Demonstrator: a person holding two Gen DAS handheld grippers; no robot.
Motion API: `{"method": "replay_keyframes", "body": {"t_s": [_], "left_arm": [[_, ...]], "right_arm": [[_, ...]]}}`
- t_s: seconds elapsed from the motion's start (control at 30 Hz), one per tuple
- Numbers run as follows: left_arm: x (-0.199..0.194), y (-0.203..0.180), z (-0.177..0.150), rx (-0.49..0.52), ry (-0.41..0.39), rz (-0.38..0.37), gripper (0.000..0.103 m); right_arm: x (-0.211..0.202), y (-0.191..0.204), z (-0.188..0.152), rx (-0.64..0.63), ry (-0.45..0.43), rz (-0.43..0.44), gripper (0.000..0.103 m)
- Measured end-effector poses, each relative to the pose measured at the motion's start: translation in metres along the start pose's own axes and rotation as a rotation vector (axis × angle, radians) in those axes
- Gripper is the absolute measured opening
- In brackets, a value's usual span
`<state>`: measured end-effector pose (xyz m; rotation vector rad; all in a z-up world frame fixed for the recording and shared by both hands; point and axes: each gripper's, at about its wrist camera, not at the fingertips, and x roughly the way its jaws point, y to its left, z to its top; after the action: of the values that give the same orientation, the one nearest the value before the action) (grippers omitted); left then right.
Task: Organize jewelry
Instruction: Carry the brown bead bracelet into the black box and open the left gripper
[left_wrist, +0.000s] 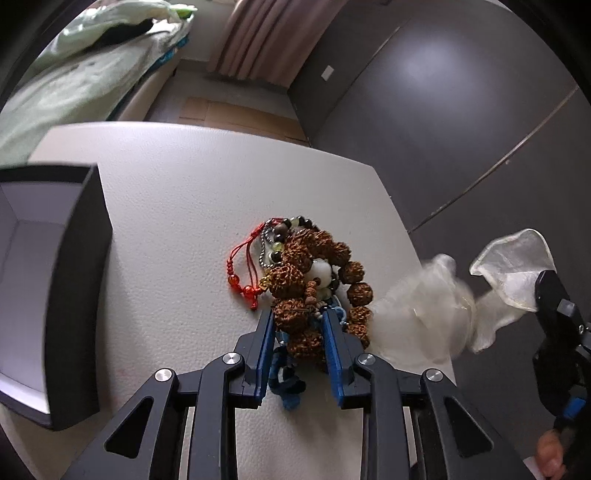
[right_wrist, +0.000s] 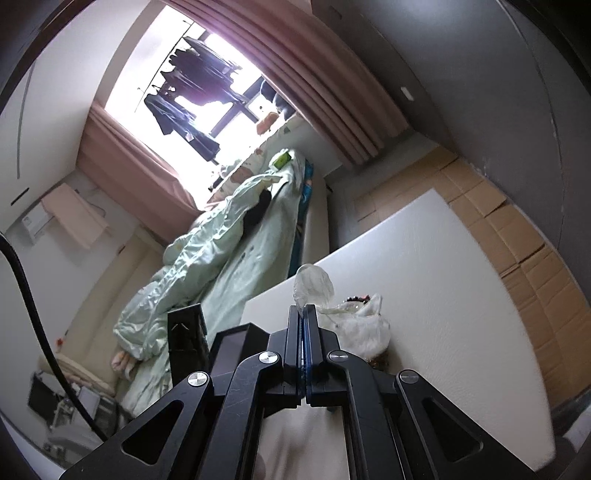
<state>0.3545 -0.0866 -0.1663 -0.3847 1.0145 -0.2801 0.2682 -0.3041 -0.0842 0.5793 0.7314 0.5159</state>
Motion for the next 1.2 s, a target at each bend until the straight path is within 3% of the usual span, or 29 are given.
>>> {"method": "replay_keyframes", "body": {"t_s": [0.1, 0.13, 0.63, 1.2], "left_arm": [[-0.015, -0.012, 0.003, 0.056, -0.037, 0.016, 0.025], [-0.019, -0.013, 0.002, 0.062, -0.042, 0.012, 0.02], [-0.1, -0.045, 0.001, 0.159, -0.172, 0.034, 0.019], [-0.193, -0.008, -0.008, 0.12, -0.317, 0.058, 0.019]], "right_arm": [[-0.006, 0.003, 0.002, -0.001, -0.016, -0.003, 0.003], [-0.007, 0.003, 0.003, -0.001, -0.019, -0.004, 0.003], [-0.026, 0.015, 0.003, -0.015, -0.054, 0.006, 0.003], [-0.026, 0.063, -0.008, -0.104, -0.019, 0.089, 0.003]]}}
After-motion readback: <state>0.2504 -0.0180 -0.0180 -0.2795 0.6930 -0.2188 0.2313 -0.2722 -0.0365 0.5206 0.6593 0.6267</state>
